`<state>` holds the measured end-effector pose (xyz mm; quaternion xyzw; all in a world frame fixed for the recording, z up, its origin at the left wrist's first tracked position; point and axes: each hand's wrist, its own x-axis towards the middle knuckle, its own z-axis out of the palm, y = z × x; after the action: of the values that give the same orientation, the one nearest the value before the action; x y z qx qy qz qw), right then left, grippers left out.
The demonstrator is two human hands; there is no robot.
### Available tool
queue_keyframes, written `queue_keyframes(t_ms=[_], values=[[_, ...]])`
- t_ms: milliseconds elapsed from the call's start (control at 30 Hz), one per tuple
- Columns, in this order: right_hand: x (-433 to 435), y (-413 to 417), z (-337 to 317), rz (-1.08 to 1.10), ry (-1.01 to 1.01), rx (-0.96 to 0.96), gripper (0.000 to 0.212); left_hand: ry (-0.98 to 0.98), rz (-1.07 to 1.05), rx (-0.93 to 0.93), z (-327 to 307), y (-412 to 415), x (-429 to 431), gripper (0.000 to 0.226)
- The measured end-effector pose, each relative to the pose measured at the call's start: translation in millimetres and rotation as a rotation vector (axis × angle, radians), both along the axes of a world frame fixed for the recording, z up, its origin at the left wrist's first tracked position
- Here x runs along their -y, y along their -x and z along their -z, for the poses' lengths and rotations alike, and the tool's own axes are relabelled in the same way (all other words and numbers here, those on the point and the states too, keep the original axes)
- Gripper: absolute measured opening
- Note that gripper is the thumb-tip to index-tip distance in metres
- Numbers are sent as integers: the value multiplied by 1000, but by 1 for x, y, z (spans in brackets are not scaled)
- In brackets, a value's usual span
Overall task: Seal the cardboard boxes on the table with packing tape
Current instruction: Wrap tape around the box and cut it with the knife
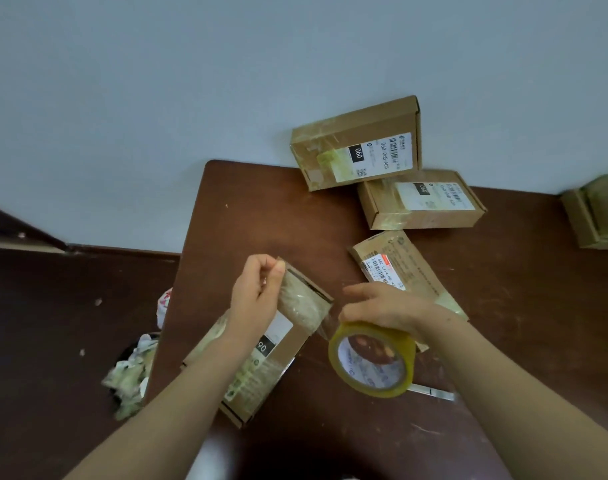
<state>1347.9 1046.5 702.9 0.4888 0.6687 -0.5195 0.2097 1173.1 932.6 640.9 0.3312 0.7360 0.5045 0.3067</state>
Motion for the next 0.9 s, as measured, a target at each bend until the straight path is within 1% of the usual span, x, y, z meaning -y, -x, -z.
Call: queue_keyframes(t_ms=[200,233,300,333,367,433,500,533,567,633,667,700,767,867,900], values=[[-8,-6,1,52,117,-18,55,-43,-9,-11,-5,-9,1,10],[-10,-7,1,57,118,-29,47,-63,-27,-8,-7,-13,1,10],[-14,-12,-4,45,90,-33,22,-102,-55,-4,-11,-23,1,11],[-17,-16,-7,42,85,-35,15,-106,-62,7,-12,-27,0,11],[-21,-23,-9,50,98,-47,18,-96,-80,35,-13,-32,-3,12],[-28,-37,-13,115,134,-77,35,-56,-170,156,-14,-39,-14,14],[-29,-44,-14,183,134,-120,40,-24,-265,298,-17,-42,-27,13],[-29,-45,-13,199,124,-142,38,-11,-290,331,-18,-40,-33,12],[-27,-43,-11,206,110,-161,34,13,-299,327,-18,-37,-38,12],[-24,-36,-6,198,64,-172,21,87,-268,215,-17,-25,-42,13],[-22,-32,-5,185,59,-172,21,119,-234,130,-16,-19,-40,14],[-22,-27,-4,163,76,-172,29,131,-201,43,-15,-16,-36,14],[-21,-17,-3,105,146,-154,48,85,-177,-92,-11,-18,-22,14],[-18,0,-6,38,306,-104,81,-20,-238,-118,1,-30,2,13],[-17,5,-6,13,350,-95,89,-41,-262,-114,5,-33,6,14]])
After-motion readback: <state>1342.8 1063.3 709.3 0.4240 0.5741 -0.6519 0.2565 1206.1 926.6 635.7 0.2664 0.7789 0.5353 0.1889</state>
